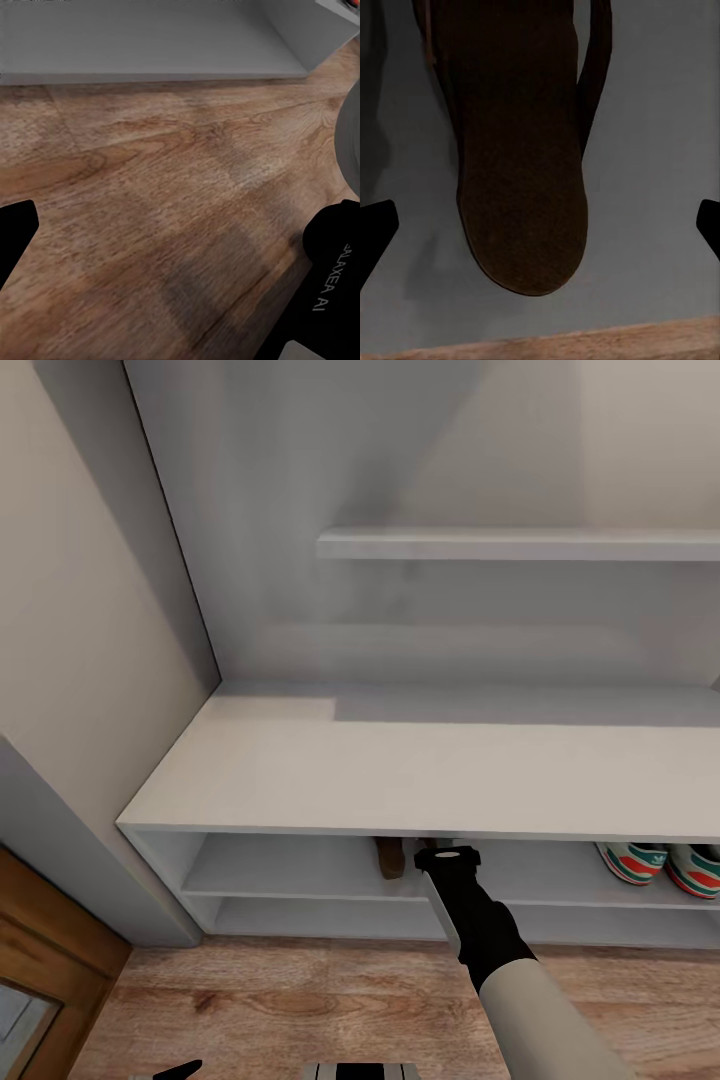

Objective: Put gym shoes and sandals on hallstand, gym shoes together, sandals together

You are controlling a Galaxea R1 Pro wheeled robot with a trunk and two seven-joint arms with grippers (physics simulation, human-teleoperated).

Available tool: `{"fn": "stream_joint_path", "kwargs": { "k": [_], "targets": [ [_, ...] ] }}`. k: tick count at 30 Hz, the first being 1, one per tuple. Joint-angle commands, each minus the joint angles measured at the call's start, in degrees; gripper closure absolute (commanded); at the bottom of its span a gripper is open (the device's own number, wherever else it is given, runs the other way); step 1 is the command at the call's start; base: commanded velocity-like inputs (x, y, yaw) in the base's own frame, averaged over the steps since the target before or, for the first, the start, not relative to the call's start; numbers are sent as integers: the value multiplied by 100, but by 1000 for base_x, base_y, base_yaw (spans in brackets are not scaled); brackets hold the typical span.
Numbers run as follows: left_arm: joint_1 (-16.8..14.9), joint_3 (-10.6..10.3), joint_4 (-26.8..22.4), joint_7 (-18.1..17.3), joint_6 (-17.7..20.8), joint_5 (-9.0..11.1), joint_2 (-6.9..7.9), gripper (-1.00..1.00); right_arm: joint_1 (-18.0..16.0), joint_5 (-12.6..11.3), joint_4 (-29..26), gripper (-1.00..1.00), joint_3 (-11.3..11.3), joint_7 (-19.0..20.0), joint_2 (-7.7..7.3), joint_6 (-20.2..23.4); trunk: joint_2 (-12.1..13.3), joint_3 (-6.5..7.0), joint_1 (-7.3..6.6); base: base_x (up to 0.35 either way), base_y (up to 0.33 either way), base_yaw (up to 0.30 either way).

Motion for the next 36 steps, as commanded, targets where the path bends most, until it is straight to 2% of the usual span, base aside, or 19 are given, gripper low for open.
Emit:
{"fn": "stream_joint_path", "kwargs": {
  "k": [1,13,23,36],
  "targets": [
    [-4,15,5,-22,-32,5,-1,-100,-3,21,-5,-100,9,-15,0,43,-2,-5,-1,0,0,0],
    [-4,16,6,-22,-33,5,-1,-100,-3,24,2,-100,9,-15,0,42,-2,-5,-1,-46,-26,0],
    [-4,16,7,-22,-33,5,-1,-100,-3,25,4,-100,9,-15,0,43,-2,-5,-1,-257,-133,0],
    [-4,16,7,-20,-27,4,-1,-100,-3,26,5,-100,9,-15,0,43,-2,-5,-1,-328,-17,0]
  ]
}}
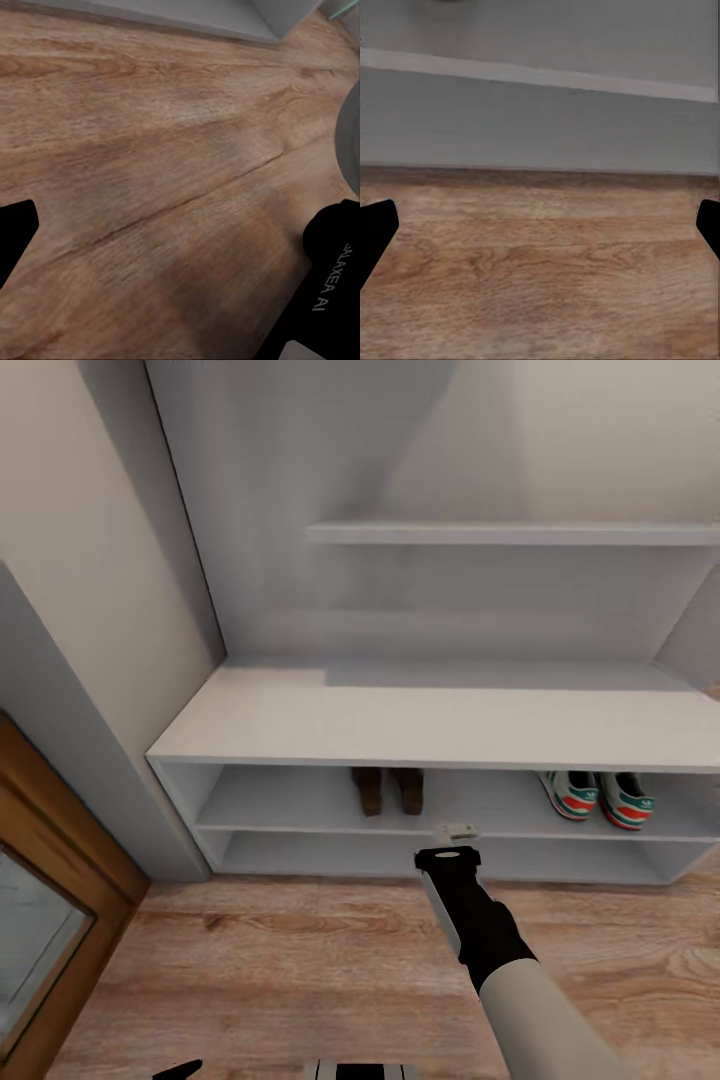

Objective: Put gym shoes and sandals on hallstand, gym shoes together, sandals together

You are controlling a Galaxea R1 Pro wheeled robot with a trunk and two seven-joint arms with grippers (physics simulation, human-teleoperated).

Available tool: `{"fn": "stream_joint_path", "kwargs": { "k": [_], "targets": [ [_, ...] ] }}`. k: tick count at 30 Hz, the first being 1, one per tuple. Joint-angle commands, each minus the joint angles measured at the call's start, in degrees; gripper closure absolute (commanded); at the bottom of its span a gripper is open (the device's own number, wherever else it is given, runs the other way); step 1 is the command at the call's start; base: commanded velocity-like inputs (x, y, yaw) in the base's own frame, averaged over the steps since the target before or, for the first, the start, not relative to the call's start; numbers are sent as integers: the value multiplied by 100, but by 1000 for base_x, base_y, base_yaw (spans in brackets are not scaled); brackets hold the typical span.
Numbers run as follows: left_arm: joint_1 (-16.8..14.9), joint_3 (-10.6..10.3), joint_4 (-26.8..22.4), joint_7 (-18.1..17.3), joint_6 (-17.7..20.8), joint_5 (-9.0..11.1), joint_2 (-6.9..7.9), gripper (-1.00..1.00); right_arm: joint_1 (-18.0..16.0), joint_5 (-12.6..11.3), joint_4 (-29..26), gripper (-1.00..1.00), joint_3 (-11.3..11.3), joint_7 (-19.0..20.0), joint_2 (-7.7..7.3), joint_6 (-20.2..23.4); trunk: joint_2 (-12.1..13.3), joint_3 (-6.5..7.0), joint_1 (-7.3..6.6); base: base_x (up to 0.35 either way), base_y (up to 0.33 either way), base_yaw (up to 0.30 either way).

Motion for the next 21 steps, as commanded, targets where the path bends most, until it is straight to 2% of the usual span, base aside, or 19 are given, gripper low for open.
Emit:
{"fn": "stream_joint_path", "kwargs": {
  "k": [1,21],
  "targets": [
    [-4,14,4,-23,-31,5,-1,-100,-3,20,-5,-100,9,-14,0,43,-2,-4,-5,-336,-1,0],
    [-4,14,2,-20,-29,6,-1,-100,2,25,10,-100,18,-6,0,43,-2,-4,-5,-330,0,0]
  ]
}}
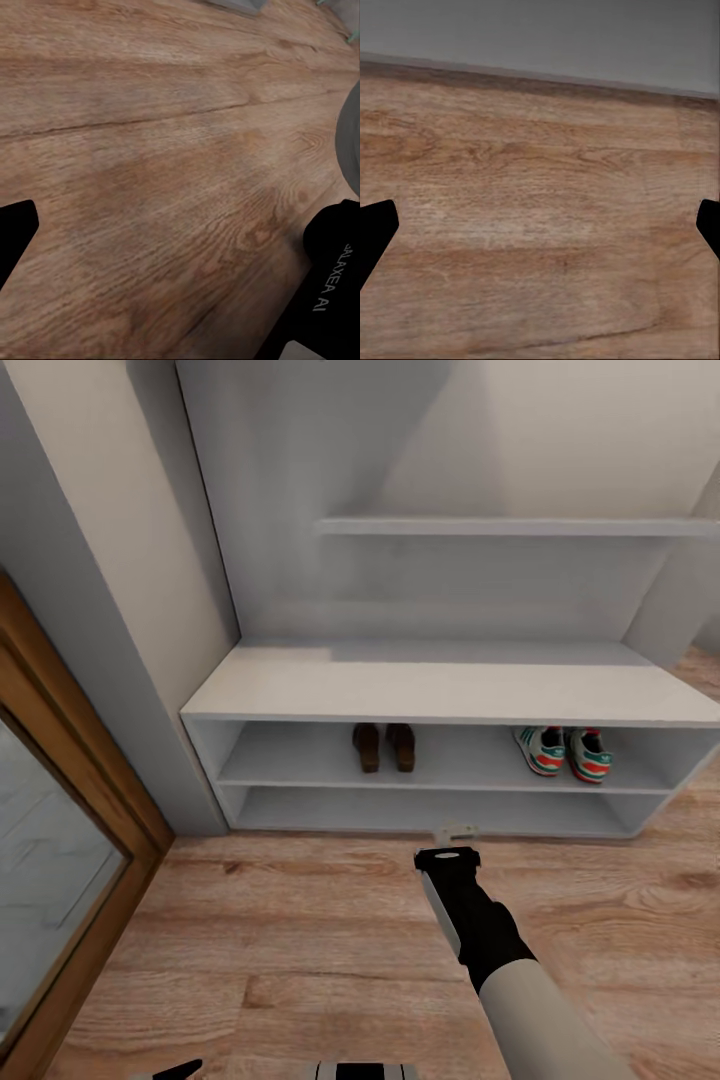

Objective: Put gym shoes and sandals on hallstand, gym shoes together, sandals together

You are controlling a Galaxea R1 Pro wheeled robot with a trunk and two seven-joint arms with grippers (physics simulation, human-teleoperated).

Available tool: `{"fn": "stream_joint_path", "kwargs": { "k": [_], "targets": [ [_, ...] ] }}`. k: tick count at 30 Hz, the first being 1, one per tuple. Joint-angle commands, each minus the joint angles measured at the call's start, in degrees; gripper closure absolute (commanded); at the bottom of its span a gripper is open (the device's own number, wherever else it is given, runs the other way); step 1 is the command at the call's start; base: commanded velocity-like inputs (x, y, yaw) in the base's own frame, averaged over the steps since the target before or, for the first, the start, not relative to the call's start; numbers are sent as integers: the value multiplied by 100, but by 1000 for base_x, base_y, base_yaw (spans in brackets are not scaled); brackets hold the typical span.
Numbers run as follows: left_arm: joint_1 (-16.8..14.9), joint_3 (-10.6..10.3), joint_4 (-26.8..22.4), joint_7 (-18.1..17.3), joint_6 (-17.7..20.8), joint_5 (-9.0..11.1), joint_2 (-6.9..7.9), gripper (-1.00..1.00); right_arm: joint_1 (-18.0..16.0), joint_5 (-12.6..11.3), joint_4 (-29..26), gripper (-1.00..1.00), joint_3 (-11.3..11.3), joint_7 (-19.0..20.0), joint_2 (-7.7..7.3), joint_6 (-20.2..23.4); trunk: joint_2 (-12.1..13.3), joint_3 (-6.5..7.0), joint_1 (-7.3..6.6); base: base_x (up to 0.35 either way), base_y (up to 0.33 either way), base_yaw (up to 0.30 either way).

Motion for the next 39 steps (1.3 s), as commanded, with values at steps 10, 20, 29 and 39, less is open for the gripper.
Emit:
{"fn": "stream_joint_path", "kwargs": {
  "k": [10,20,29,39],
  "targets": [
    [-4,28,4,-22,-30,5,-1,-100,1,17,264,-100,8,-14,0,41,-2,-4,-4,-106,0,0],
    [-4,48,4,22,5,-12,7,-100,2,2,933,-100,7,43,0,-152,-2,-4,-4,-5,0,0],
    [-4,49,4,48,15,-13,12,-100,22,16,1774,-100,9,958,-173,-1465,-2,-4,-4,0,0,0],
    [-4,66,4,75,21,-13,17,-100,28,20,3313,-100,9,2847,-973,-3181,10,195,-27,0,0,0]
  ]
}}
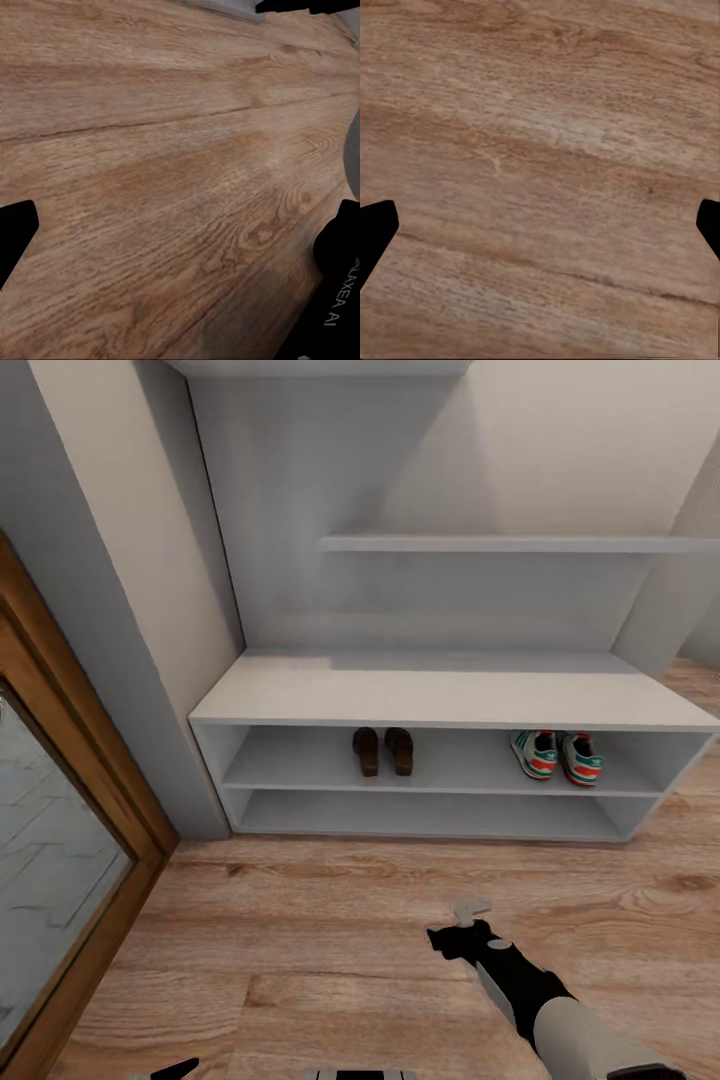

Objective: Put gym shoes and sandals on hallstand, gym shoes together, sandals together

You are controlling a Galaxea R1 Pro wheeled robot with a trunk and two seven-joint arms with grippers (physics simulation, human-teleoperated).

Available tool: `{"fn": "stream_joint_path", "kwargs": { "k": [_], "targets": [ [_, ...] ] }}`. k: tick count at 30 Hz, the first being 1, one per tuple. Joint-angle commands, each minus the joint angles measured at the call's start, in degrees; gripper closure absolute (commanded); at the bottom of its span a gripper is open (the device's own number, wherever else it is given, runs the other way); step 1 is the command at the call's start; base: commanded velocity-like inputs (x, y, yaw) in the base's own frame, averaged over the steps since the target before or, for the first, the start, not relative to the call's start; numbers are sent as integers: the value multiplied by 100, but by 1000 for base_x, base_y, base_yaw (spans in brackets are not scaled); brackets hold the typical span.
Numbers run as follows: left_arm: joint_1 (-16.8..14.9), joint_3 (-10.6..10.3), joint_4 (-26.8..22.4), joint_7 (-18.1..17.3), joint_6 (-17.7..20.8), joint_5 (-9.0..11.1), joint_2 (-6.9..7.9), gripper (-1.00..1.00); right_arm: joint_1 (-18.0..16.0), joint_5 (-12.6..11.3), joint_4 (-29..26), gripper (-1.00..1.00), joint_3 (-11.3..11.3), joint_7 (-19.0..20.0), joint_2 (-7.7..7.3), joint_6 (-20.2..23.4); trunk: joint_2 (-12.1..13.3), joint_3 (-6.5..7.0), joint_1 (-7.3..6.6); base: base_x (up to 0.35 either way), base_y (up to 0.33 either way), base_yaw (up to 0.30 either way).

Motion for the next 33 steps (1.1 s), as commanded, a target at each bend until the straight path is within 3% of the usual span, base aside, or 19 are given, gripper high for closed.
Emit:
{"fn": "stream_joint_path", "kwargs": {
  "k": [1,2,7,9,10,14,27,30,33],
  "targets": [
    [-4,17,6,-22,-31,3,-1,-100,-1,19,80,-100,6,105,-52,-68,0,19,-4,0,0,0],
    [-4,18,6,12,-31,6,-1,-100,-1,17,296,-100,6,352,-166,-308,1,41,-6,0,0,0],
    [-4,16,6,159,-31,17,-3,-100,5,22,936,-100,9,1054,-461,-1059,8,152,-19,0,0,0],
    [-4,16,6,177,-31,18,-2,-100,11,23,1063,-100,11,1158,-530,-1214,51,192,-44,0,0,0],
    [-4,16,6,196,-31,19,-7,-100,43,29,1248,-100,13,1270,-638,-1460,91,210,-66,0,0,0],
    [-4,16,8,206,-31,20,-9,-100,224,26,1362,-100,14,1329,-795,-1685,251,281,-154,0,0,0],
    [-4,75,7,210,-31,20,-1,-100,607,19,1391,-100,15,1344,-880,-1756,772,515,-440,0,0,0],
    [-4,132,12,214,-27,17,4,-100,658,22,1393,-100,15,1341,-885,-1759,893,569,-505,0,0,0],
    [-4,332,15,384,-28,9,8,-100,790,31,1400,-100,17,1335,-892,-1764,1013,622,-571,0,0,0]
  ]
}}
